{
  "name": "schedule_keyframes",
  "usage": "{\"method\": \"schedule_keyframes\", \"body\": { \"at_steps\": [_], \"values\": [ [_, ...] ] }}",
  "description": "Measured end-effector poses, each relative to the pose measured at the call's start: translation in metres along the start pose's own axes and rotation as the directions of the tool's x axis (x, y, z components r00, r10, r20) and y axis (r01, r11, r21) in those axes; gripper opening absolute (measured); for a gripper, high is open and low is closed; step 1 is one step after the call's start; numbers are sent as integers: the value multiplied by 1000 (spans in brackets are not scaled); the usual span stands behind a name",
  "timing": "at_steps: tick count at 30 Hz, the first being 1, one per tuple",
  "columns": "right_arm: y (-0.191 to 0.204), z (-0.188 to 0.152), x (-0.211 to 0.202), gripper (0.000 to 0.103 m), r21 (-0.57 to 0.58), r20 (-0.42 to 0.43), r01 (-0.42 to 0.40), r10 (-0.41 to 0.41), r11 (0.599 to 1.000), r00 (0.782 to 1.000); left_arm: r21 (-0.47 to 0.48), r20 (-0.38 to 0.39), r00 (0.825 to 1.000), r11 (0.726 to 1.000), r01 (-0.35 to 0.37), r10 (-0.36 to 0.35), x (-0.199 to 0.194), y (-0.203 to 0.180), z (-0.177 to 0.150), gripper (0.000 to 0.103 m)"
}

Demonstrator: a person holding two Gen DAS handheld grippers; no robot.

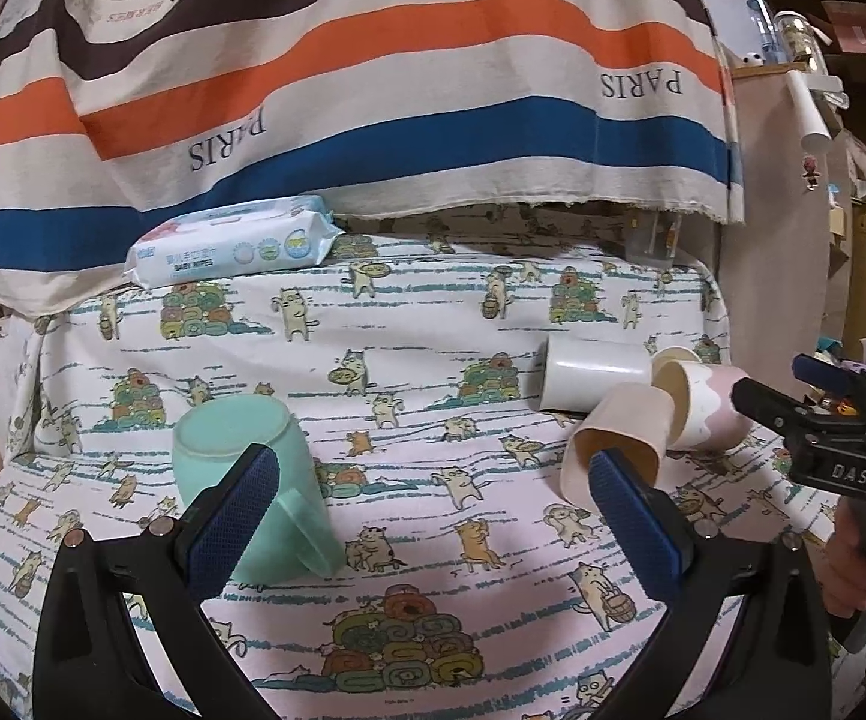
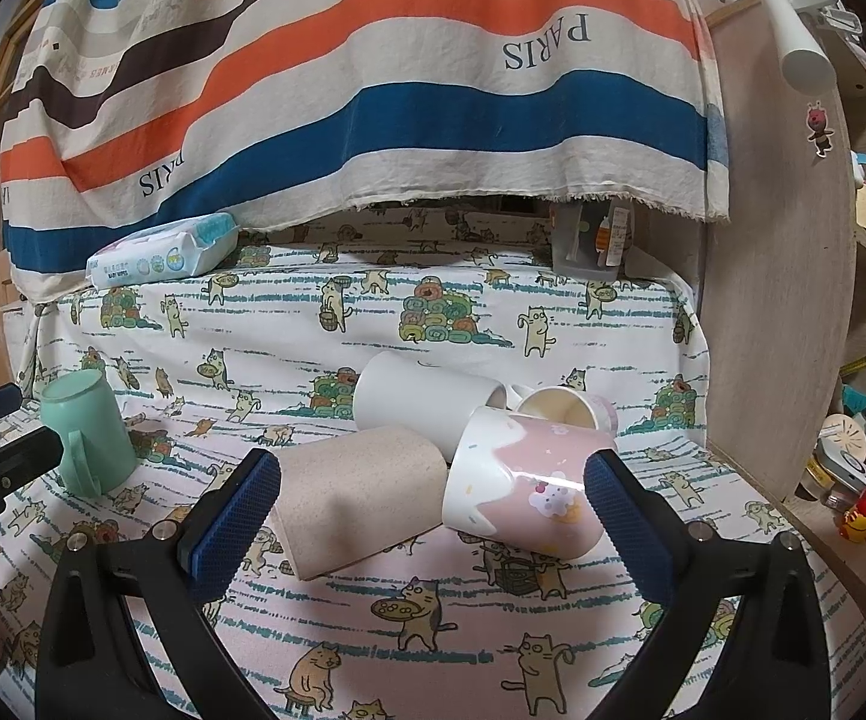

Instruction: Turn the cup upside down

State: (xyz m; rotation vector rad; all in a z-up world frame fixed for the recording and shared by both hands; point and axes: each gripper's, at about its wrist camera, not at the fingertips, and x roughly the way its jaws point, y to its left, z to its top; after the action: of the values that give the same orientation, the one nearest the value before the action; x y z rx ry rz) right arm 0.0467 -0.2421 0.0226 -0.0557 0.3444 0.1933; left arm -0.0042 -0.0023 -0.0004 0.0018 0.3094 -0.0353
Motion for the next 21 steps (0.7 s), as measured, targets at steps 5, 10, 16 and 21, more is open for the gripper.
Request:
{"method": "schedule_keyframes", "body": {
  "at_steps": [5, 10, 16, 21],
  "values": [
    [4, 0, -2, 102, -13, 13, 2, -2, 1000, 1000, -5, -6, 1000, 1000, -15, 15, 1, 2, 0, 103],
    [6, 0, -2, 102, -21, 7, -2, 3, 1000, 1000, 8, 16, 999, 999, -33, 32, -1, 3, 0, 103],
    [11, -1, 3, 102, -20, -30, -2, 2, 1000, 1000, 20, 40, 998, 999, -49, 49, -7, 2, 0, 103],
    [15, 2, 3, 102, 49, -86, -58, 62, 997, 994, -10, 50, 997, 998, -60, 60, -11, 8, 2, 103]
  ]
}}
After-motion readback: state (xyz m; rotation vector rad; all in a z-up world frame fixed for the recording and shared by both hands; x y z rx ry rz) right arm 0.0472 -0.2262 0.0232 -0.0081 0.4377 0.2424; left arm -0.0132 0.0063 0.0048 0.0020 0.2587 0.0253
